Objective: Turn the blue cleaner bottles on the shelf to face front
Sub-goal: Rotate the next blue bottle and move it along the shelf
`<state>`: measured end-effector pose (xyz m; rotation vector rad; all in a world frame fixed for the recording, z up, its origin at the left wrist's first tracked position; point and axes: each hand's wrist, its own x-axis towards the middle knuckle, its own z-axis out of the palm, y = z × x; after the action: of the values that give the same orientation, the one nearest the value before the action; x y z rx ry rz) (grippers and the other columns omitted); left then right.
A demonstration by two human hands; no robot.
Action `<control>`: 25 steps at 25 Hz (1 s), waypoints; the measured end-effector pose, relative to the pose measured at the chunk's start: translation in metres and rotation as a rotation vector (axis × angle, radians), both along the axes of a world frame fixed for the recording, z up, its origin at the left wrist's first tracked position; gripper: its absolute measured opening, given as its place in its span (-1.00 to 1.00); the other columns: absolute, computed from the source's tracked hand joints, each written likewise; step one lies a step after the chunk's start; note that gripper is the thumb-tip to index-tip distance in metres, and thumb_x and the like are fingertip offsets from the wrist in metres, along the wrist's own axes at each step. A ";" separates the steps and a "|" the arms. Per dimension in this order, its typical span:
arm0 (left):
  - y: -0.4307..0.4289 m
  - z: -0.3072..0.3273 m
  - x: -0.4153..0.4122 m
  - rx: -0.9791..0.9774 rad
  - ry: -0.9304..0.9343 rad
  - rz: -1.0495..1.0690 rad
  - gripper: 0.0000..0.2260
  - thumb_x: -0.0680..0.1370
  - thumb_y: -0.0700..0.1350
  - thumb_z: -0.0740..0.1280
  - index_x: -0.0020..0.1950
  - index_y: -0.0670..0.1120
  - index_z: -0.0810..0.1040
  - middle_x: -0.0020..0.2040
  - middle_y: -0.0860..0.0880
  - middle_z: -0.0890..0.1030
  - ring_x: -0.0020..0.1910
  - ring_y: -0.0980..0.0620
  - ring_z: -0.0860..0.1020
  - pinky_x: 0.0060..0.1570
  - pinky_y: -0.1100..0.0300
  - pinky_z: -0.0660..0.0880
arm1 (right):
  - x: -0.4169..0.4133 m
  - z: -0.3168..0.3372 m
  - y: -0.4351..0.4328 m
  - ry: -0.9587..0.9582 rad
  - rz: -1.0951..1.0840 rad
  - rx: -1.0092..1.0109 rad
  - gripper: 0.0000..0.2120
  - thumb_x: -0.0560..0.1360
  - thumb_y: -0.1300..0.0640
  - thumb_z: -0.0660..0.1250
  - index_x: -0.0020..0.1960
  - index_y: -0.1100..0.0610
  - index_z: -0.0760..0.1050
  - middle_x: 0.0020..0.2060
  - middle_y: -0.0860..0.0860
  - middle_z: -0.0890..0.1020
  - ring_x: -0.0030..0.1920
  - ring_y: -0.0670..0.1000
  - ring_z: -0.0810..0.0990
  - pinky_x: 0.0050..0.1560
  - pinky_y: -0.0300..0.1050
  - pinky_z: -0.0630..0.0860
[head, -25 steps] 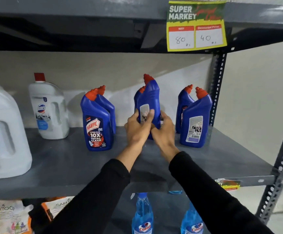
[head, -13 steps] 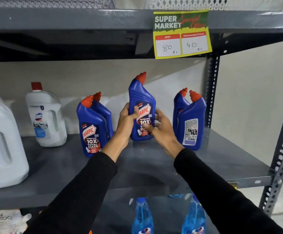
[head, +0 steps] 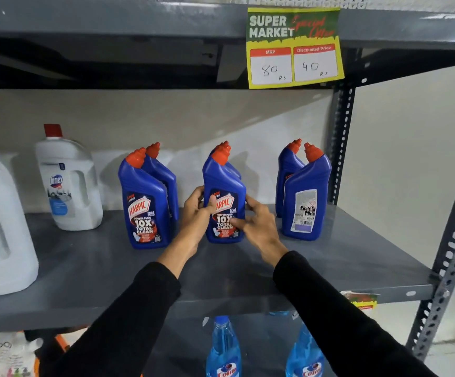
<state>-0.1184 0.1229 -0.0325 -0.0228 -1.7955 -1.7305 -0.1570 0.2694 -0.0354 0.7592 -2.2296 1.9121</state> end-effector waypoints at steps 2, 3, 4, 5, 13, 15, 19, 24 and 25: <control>0.001 -0.001 -0.001 0.000 -0.007 0.013 -0.81 0.61 -0.12 0.31 0.22 -0.02 0.54 0.04 0.02 0.70 -0.04 0.07 0.69 -0.19 0.24 0.60 | 0.001 -0.002 0.000 -0.002 -0.008 0.026 -0.44 0.45 0.26 0.46 0.42 0.06 0.42 0.09 -0.10 0.60 0.09 -0.04 0.63 0.12 -0.02 0.63; 0.002 0.000 -0.002 0.004 -0.007 0.016 -0.81 0.62 -0.11 0.30 0.22 -0.01 0.53 0.05 0.02 0.70 -0.05 0.09 0.69 -0.18 0.25 0.60 | 0.002 -0.003 -0.001 0.005 -0.009 0.031 -0.44 0.47 0.25 0.45 0.43 0.06 0.41 0.07 -0.12 0.59 0.08 -0.05 0.62 0.09 -0.07 0.63; 0.003 -0.001 -0.003 0.003 -0.010 0.023 -0.81 0.62 -0.09 0.29 0.23 0.00 0.53 0.05 0.04 0.69 -0.05 0.10 0.69 -0.18 0.26 0.60 | 0.002 -0.004 -0.001 0.012 -0.009 0.035 -0.44 0.48 0.24 0.44 0.43 0.05 0.40 0.07 -0.11 0.59 0.07 -0.05 0.62 0.06 -0.10 0.63; 0.003 -0.002 -0.003 0.002 -0.020 0.026 -0.81 0.63 -0.08 0.28 0.24 0.01 0.52 0.06 0.04 0.69 -0.04 0.09 0.69 -0.18 0.28 0.60 | 0.002 -0.004 -0.001 0.008 -0.008 0.041 -0.45 0.48 0.24 0.44 0.44 0.06 0.40 0.09 -0.08 0.60 0.08 -0.05 0.62 0.07 -0.09 0.63; 0.035 0.008 0.001 -0.503 0.531 0.694 -0.73 0.58 -0.03 0.31 0.23 -0.11 0.48 0.19 -0.15 0.40 0.20 -0.04 0.38 0.23 0.04 0.36 | 0.001 0.014 0.033 0.242 -0.124 0.066 -0.47 0.55 0.47 0.12 0.45 0.14 0.39 0.29 0.06 0.58 0.24 -0.03 0.58 0.23 -0.22 0.52; 0.061 0.015 -0.007 -0.595 0.628 0.503 -0.82 0.60 -0.07 0.30 0.14 -0.12 0.51 0.13 -0.12 0.44 0.14 -0.01 0.43 0.19 0.11 0.39 | 0.003 0.019 0.050 0.331 -0.183 -0.043 -0.43 0.49 0.53 0.08 0.40 0.15 0.45 0.19 0.05 0.61 0.16 -0.06 0.59 0.16 -0.28 0.53; 0.116 0.015 -0.024 -0.563 0.519 0.219 -0.97 0.62 -0.12 0.31 0.01 -0.06 0.51 -0.06 0.08 0.51 -0.10 0.03 0.52 -0.07 0.13 0.51 | -0.002 0.023 0.092 0.443 -0.397 -0.151 -0.45 0.44 0.52 0.08 0.28 0.10 0.50 0.08 0.02 0.52 0.09 -0.04 0.54 0.14 -0.21 0.52; 0.150 -0.012 -0.059 -0.307 0.062 0.271 -0.80 0.58 -0.12 0.36 0.15 -0.17 0.52 0.08 -0.12 0.62 0.00 -0.04 0.62 -0.05 0.07 0.60 | -0.035 0.007 0.138 0.123 -0.441 0.002 -0.50 0.53 0.41 0.24 0.38 0.07 0.28 0.24 0.11 0.42 0.24 0.07 0.50 0.13 0.07 0.60; 0.154 -0.016 -0.063 -0.265 -0.051 0.227 -0.74 0.58 -0.11 0.35 0.23 -0.17 0.49 0.14 -0.14 0.63 0.06 -0.04 0.62 -0.05 0.12 0.59 | -0.040 0.001 0.141 0.043 -0.347 0.031 -0.51 0.55 0.36 0.27 0.41 0.09 0.26 0.27 0.12 0.47 0.24 0.08 0.53 0.14 0.06 0.60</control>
<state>-0.1819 0.2767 -0.0486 0.1103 -1.9707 -1.3394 -0.1966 0.4104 -0.0340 0.3785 -2.1958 1.6836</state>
